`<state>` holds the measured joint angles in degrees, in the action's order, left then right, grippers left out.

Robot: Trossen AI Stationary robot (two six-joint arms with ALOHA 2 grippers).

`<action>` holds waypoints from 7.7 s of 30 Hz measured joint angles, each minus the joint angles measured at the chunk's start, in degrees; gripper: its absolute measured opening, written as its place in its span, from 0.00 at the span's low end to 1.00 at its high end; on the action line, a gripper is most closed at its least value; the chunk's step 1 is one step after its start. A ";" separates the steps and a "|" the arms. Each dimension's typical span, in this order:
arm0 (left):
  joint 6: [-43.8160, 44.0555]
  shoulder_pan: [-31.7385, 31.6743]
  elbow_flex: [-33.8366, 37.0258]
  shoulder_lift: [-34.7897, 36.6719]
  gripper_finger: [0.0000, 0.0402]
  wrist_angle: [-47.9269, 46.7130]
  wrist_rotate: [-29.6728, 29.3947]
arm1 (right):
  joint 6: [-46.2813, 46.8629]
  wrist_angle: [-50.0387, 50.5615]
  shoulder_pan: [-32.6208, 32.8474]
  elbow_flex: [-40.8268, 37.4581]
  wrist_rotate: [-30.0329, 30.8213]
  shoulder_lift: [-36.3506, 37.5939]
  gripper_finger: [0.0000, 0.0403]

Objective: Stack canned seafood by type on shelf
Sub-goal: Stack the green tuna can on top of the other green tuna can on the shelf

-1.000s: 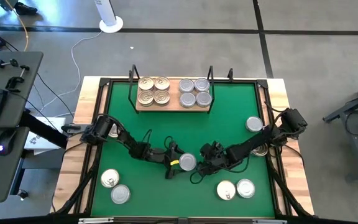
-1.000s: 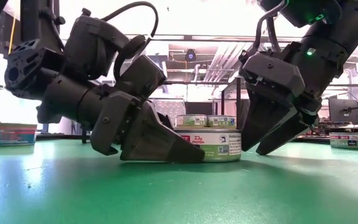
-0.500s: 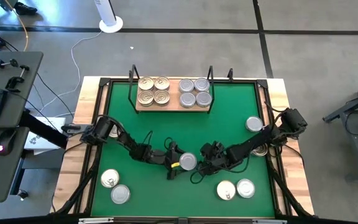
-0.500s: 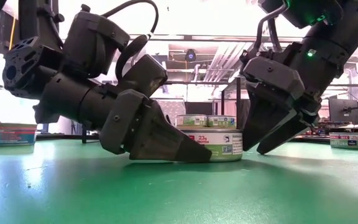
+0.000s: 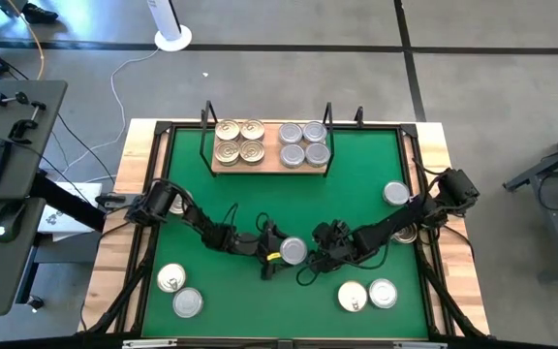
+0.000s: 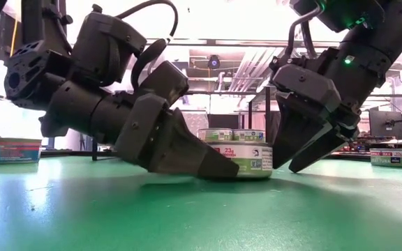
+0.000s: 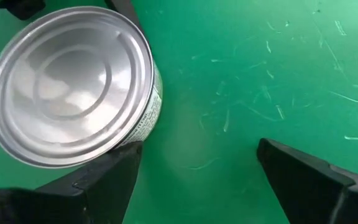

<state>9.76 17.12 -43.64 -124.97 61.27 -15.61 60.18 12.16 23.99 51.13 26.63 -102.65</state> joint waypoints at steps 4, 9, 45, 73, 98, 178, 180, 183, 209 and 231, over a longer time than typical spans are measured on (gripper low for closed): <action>2.09 -0.17 0.00 0.11 0.99 -0.26 0.67 | -0.04 0.30 0.00 0.00 0.36 0.00 0.82; 2.88 0.52 0.15 0.11 0.99 -0.10 -1.09 | 0.34 0.61 0.00 0.00 0.40 0.00 0.82; 3.82 4.42 3.06 0.11 0.98 -0.87 -10.96 | -23.07 -13.07 2.70 3.45 7.38 0.58 0.82; 5.82 4.49 3.32 0.15 0.98 2.88 -10.46 | -19.67 -15.53 -3.79 3.50 -0.24 -6.94 0.01; 7.51 4.23 6.78 0.15 0.98 8.60 -11.55 | -27.92 -20.91 -3.20 3.15 -3.54 -4.19 0.00; -7.02 -35.04 -16.85 27.57 0.87 -41.73 -3.38 | -4.98 18.93 15.30 3.30 21.86 14.34 0.00; -6.99 -37.86 -18.33 24.99 0.87 -42.17 -1.14 | -5.02 18.97 15.30 3.32 21.85 14.34 0.00; -7.25 -39.81 -20.07 21.60 0.87 -42.39 1.26 | -5.07 19.12 15.30 3.32 21.89 14.34 0.00; -7.43 -45.59 -21.03 16.00 0.98 -42.44 4.97 | -4.72 19.32 15.30 3.32 21.95 14.36 0.00; -9.01 -46.74 -21.03 16.00 1.00 -41.69 6.96 | -42.20 21.56 -5.50 14.15 8.95 22.51 0.00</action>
<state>0.75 -29.62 -64.66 -108.97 19.59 -8.65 17.98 33.72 18.49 65.28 35.57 -80.14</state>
